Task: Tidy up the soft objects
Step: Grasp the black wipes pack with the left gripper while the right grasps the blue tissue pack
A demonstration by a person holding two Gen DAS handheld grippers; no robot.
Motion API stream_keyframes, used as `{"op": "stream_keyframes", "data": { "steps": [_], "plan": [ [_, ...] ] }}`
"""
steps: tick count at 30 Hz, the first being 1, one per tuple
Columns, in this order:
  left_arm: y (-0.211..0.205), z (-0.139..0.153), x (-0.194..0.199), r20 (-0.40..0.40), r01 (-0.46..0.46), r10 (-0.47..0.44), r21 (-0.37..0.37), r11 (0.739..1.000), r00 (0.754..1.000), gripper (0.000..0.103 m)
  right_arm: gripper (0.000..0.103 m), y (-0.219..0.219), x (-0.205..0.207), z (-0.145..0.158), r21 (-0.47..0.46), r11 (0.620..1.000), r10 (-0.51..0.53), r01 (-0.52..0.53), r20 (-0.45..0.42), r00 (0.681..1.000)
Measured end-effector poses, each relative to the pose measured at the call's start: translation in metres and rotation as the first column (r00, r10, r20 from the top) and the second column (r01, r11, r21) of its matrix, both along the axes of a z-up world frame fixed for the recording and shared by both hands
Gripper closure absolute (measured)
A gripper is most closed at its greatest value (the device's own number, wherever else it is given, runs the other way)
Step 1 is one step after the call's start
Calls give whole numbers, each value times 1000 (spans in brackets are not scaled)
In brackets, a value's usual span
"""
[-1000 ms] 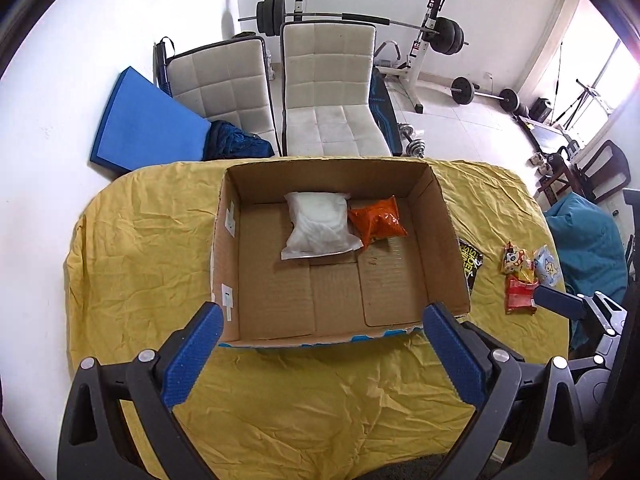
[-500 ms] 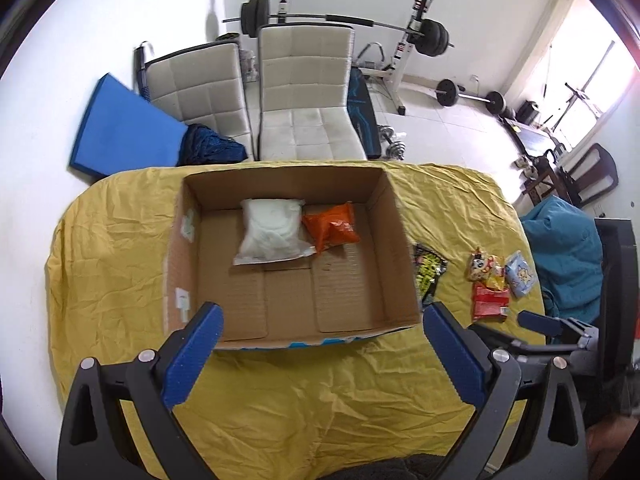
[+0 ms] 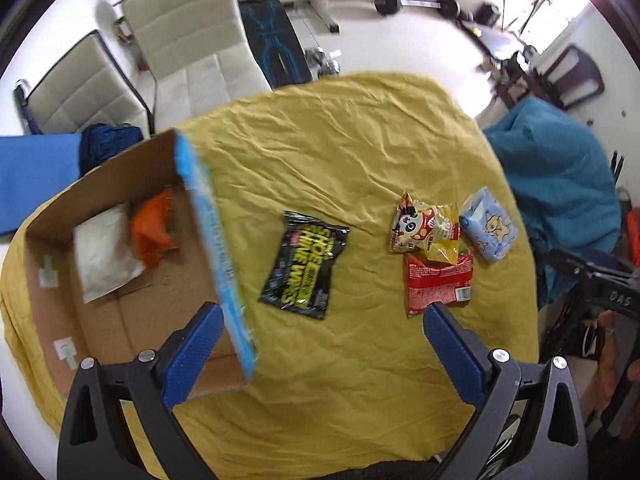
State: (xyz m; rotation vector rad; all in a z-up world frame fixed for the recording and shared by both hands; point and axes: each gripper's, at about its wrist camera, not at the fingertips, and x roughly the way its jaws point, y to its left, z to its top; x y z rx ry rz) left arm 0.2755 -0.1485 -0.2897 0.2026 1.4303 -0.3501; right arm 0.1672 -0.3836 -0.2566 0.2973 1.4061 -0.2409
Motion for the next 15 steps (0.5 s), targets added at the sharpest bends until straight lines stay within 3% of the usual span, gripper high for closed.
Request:
{"op": "stream_keyframes", "data": {
  "steps": [4, 7, 11, 15],
  "plan": [
    [-38, -54, 20, -62, 54, -46, 141, 989, 997, 0, 0, -36, 28, -39, -31, 996, 86, -87, -22, 996],
    [-49, -102, 41, -154, 59, -23, 235, 970, 988, 0, 0, -43, 55, -78, -28, 983, 180, -182, -65, 981],
    [-54, -149, 61, -236, 87, -9, 321, 943, 972, 0, 0, -36, 79, -134, -5, 946, 317, -324, -194, 928],
    [-58, -185, 62, -348, 195, -38, 427, 883, 937, 0, 0, -25, 88, -168, 30, 919, 386, -393, -274, 881]
  ]
}}
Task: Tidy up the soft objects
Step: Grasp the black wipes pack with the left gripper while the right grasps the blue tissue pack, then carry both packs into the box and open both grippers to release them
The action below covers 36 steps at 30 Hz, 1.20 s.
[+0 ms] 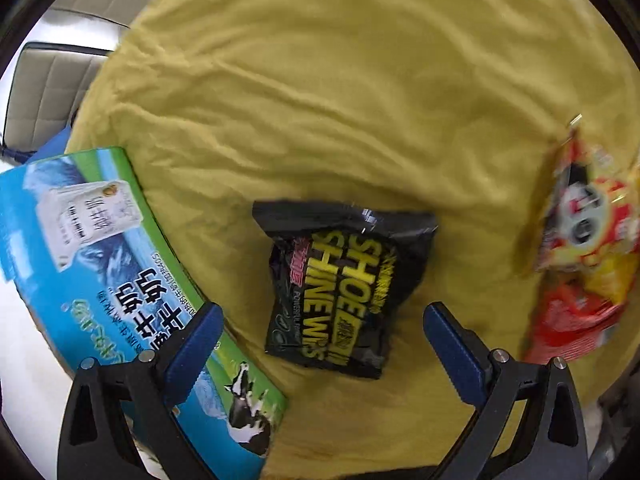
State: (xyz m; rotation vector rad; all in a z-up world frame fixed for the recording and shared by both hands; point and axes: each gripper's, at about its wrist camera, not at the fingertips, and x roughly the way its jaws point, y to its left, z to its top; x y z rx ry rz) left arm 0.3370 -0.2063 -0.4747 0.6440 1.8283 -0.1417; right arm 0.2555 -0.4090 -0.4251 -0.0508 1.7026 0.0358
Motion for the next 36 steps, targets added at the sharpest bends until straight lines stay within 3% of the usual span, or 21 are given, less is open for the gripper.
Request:
{"op": "stream_keyframes", "data": {
  "steps": [3, 4, 5, 7, 10, 12, 15, 18, 21, 28, 36],
  "plan": [
    [7, -16, -4, -62, -34, 34, -2, 999, 997, 4, 2, -1, 6, -11, -11, 1000, -11, 11, -7, 1000],
    [9, -17, -4, -69, -67, 65, -35, 997, 995, 21, 9, -6, 8, -14, -3, 999, -45, 45, -8, 999],
    [11, -14, -5, -68, -101, 96, -66, 993, 993, 25, 15, -9, 10, -14, 8, 997, -71, 71, -7, 997],
    [9, -7, -8, -43, -122, 119, -101, 987, 992, 46, 22, -19, 12, -15, 25, 991, -131, 131, -9, 991],
    [8, 11, -5, -44, -230, 226, -242, 943, 973, 47, 26, -34, 11, -11, 47, 971, -235, 235, -10, 972],
    [9, 15, -2, -62, -295, 290, -282, 913, 955, 47, 25, -46, 8, -11, 65, 946, -317, 318, -25, 948],
    [5, 6, 1, -87, -289, 276, -260, 921, 957, 39, 25, -60, 8, -15, 90, 912, -397, 399, -42, 917],
    [8, -5, 1, -91, -278, 263, -246, 929, 960, 37, 24, -66, 12, -23, 82, 915, -391, 395, -64, 918],
    [9, -3, -3, -28, -238, 240, -274, 932, 970, 37, 25, -60, 13, -29, 66, 923, -374, 378, -63, 925],
    [1, 15, -36, 90, -174, 211, -310, 935, 973, 51, 47, -41, 2, -20, -10, 916, -400, 400, 6, 917],
    [6, 28, -63, 42, -230, 264, -377, 897, 963, 54, 55, -42, -11, 2, 51, 889, -456, 456, -8, 890]
  ]
}}
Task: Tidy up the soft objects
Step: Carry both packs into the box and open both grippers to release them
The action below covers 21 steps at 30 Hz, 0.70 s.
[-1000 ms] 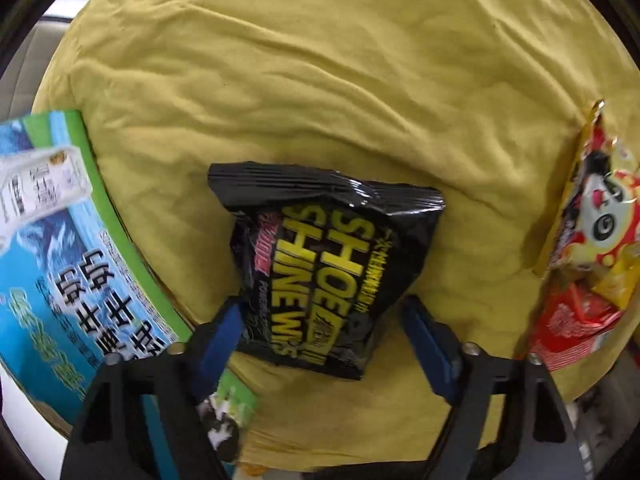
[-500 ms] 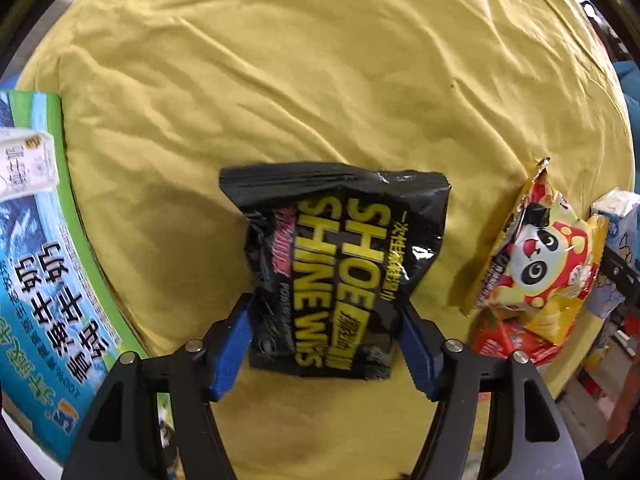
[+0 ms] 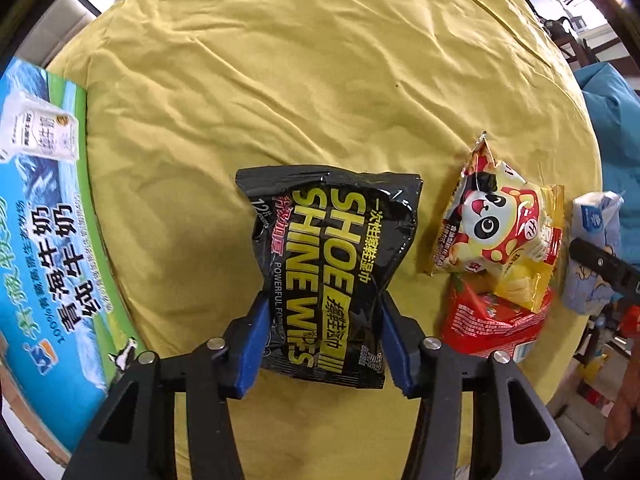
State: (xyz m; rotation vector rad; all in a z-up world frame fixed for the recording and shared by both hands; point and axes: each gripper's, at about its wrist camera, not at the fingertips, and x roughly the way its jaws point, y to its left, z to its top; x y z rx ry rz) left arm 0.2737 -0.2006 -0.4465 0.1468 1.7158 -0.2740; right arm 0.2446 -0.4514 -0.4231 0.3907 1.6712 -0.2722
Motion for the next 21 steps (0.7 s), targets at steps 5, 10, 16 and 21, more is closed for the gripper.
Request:
{"op": "stream_keyframes", "data": {
  "steps": [5, 10, 16, 21],
  "plan": [
    [2, -8, 7, 4, -2, 2, -2, 1000, 1000, 54, 57, -1, -11, 10, -1, 1000, -22, 22, 19, 1000],
    [10, 10, 11, 30, 0, 1, -43, 999, 1000, 56, 58, -4, -22, 19, 30, 999, -46, 44, 47, 998],
    [22, 42, 3, 69, -12, 19, -97, 995, 997, 57, 59, 7, -30, 41, 66, 997, -35, 29, 98, 995],
    [29, 61, -4, 74, -36, 47, -141, 989, 996, 57, 60, 24, -30, 58, 93, 996, -9, -3, 135, 991]
  ]
}}
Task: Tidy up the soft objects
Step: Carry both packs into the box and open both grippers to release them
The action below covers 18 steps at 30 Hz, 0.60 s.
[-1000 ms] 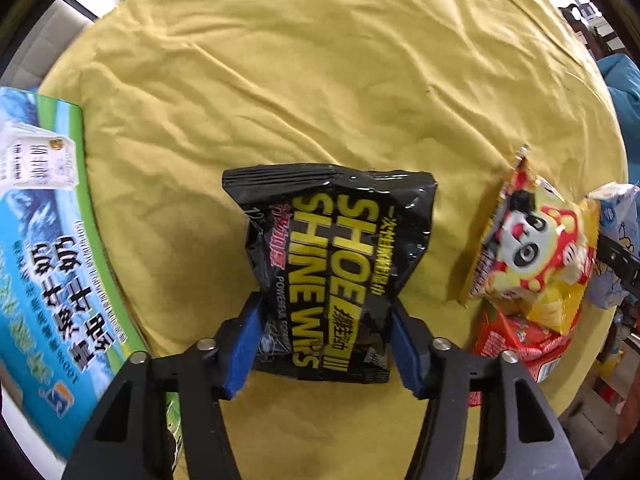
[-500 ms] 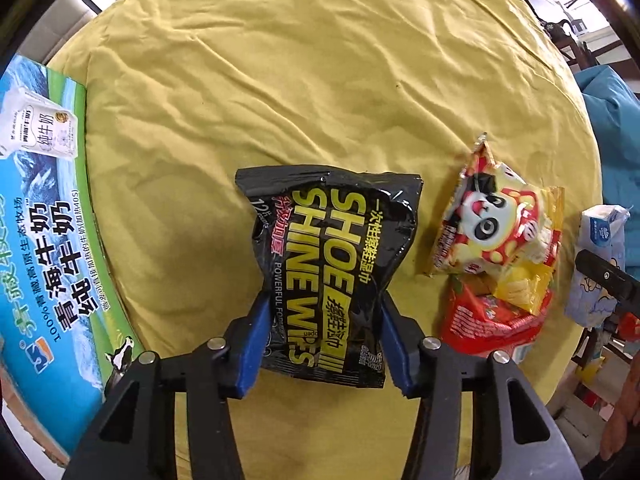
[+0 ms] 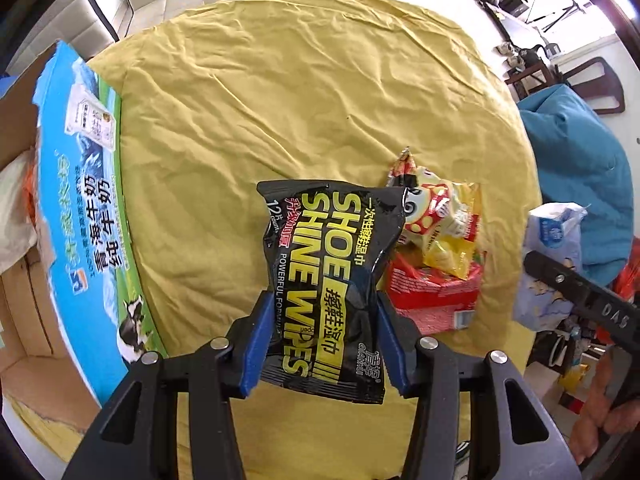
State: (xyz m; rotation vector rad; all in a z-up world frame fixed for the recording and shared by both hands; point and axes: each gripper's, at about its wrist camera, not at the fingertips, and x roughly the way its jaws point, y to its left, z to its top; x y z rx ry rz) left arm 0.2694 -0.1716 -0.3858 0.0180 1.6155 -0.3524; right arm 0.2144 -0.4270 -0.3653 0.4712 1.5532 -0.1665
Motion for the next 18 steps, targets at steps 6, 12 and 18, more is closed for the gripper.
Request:
{"op": "stream_keyframes", "data": {
  "steps": [6, 12, 18],
  "plan": [
    [9, 32, -7, 39, -43, 45, -58, 997, 998, 57, 61, 27, 1, 16, 35, 998, 47, -48, 26, 999],
    [35, 57, -3, 98, -84, 92, -80, 993, 991, 57, 61, 58, 4, 35, 61, 993, 100, -103, 50, 994],
    [49, 22, -1, 46, -95, 97, -33, 995, 994, 57, 61, 91, 13, 30, 26, 988, 148, -149, 27, 989]
  ]
}}
